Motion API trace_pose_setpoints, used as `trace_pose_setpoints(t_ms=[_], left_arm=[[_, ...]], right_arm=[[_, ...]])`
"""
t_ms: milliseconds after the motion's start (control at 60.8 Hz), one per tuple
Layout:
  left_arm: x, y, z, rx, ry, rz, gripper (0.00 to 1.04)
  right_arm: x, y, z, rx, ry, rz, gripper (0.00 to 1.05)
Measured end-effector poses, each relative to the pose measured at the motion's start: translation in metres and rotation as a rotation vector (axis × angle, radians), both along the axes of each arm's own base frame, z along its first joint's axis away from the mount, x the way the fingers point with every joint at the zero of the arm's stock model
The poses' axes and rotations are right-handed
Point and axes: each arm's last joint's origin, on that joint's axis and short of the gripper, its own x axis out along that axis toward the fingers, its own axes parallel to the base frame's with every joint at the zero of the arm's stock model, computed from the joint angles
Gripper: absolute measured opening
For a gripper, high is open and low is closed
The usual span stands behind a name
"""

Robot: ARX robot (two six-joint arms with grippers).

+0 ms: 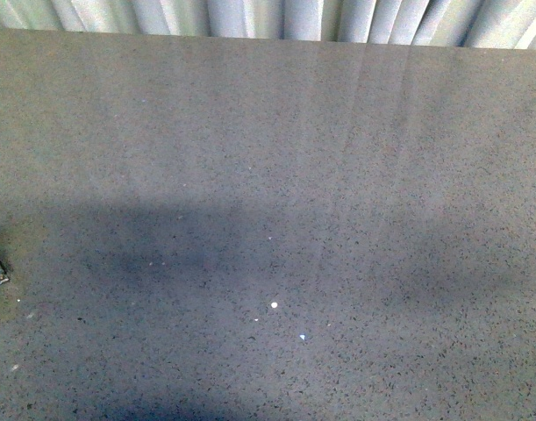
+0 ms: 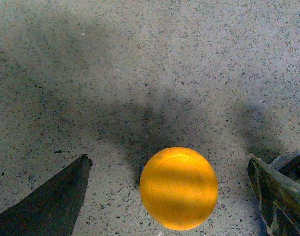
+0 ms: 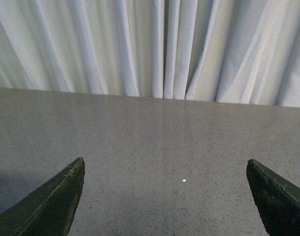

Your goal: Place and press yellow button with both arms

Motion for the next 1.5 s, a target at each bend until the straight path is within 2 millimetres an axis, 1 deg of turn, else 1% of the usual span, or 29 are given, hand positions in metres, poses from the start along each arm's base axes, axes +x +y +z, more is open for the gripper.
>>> trace_pose_setpoints(t_ms=[66,99,132,280,296,378,477,543,592,839,954,1053,1168,1234,1333,1415,1497], left_arm=[[0.0,0.0,0.0,0.003,0.001,0.0,0.95],[0.0,0.0,0.0,0.007,0.002,-0.001,0.93],[0.0,0.0,0.0,0.01,0.003,-0.001,0.88],[0.001,-0.001,0.0,0.016,0.005,-0.006,0.72],[0.001,-0.001,0.0,0.019,0.005,-0.007,0.68],[0.001,-0.002,0.0,0.023,0.007,-0.009,0.59],[0.002,-0.002,-0.001,0.028,0.009,-0.014,0.43],[0.003,-0.002,-0.001,0.032,0.007,-0.017,0.36],[0.003,-0.002,-0.001,0.032,0.006,-0.018,0.35],[0.004,-0.002,-0.001,0.034,0.004,-0.02,0.34],[0.004,-0.002,0.003,0.034,0.003,-0.02,0.34],[0.007,-0.001,0.016,0.044,-0.029,-0.025,0.34],[0.018,0.004,0.045,0.082,-0.104,-0.031,0.34],[0.024,0.003,0.057,0.096,-0.133,-0.04,0.34],[0.033,-0.009,0.075,0.111,-0.174,-0.078,0.34],[0.04,-0.03,0.084,0.113,-0.204,-0.132,0.34],[0.046,-0.052,0.087,0.105,-0.215,-0.185,0.34]], right_arm=[[0.0,0.0,0.0,0.0,0.0,0.0,0.96],[0.0,0.0,0.0,0.0,0.0,0.0,0.96],[0.0,0.0,0.0,0.0,0.0,0.0,0.96],[0.0,0.0,0.0,0.0,0.0,0.0,0.96],[0.0,0.0,0.0,0.0,0.0,0.0,0.96],[0.0,0.0,0.0,0.0,0.0,0.0,0.96],[0.0,0.0,0.0,0.0,0.0,0.0,0.96],[0.0,0.0,0.0,0.0,0.0,0.0,0.96],[0.0,0.0,0.0,0.0,0.0,0.0,0.96],[0.0,0.0,0.0,0.0,0.0,0.0,0.96],[0.0,0.0,0.0,0.0,0.0,0.0,0.96],[0.0,0.0,0.0,0.0,0.0,0.0,0.96],[0.0,0.0,0.0,0.0,0.0,0.0,0.96],[0.0,0.0,0.0,0.0,0.0,0.0,0.96],[0.0,0.0,0.0,0.0,0.0,0.0,0.96],[0.0,0.0,0.0,0.0,0.0,0.0,0.96],[0.0,0.0,0.0,0.0,0.0,0.0,0.96]])
